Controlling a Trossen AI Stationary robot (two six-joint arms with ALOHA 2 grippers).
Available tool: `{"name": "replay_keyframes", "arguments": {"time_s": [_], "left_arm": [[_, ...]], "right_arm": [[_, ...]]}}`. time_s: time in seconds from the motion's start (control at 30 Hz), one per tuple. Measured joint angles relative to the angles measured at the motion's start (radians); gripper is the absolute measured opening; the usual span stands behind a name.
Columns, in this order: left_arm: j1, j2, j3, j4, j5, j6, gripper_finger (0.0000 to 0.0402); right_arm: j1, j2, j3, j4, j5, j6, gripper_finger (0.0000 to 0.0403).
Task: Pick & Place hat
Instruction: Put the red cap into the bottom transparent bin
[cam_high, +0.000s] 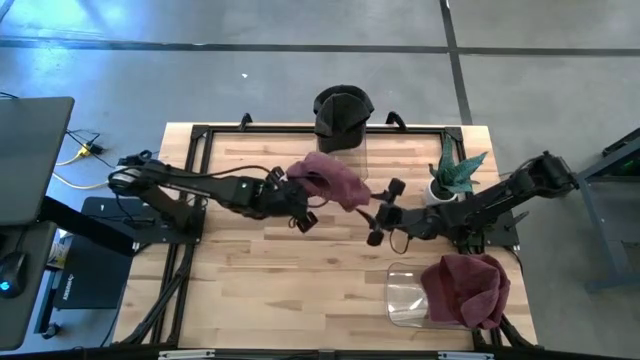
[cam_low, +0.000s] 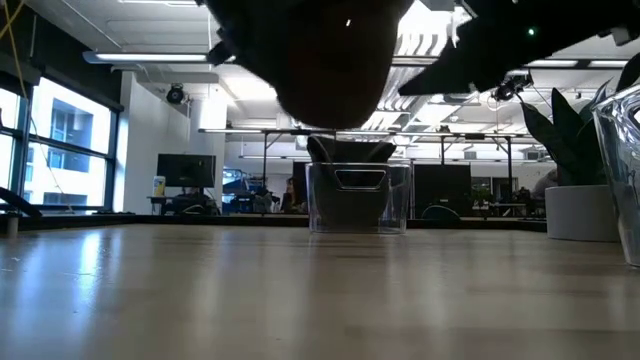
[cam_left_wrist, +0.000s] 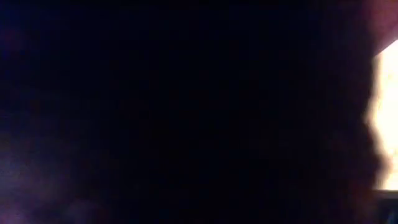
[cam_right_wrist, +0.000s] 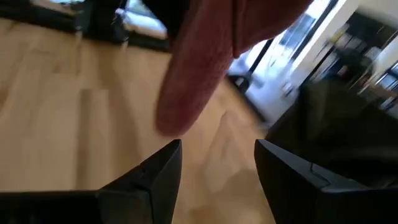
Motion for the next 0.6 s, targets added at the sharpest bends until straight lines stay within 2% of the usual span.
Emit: {"name": "replay_keyframes", "arguments": {"time_s": [0.13, 0.37, 0.6], "left_arm": [[0.034, 0.024, -0.001, 0.014, 0.019, 0.0, 0.0003], [0.049, 0.045, -0.001, 0.071, 0.026, 0.011, 0.0003], [0.05, 0.045, -0.003, 0.177, 0.104, 0.091, 0.0003]], "right_arm": [[0.014, 0.001, -0.006, -0.089, -0.056, 0.151, 0.0198], [0.002, 0.001, -0.013, -0.003, -0.078, 0.212, 0.0198], [-0.042, 0.034, -0.012, 0.052, -0.05, 0.291, 0.0196]]}}
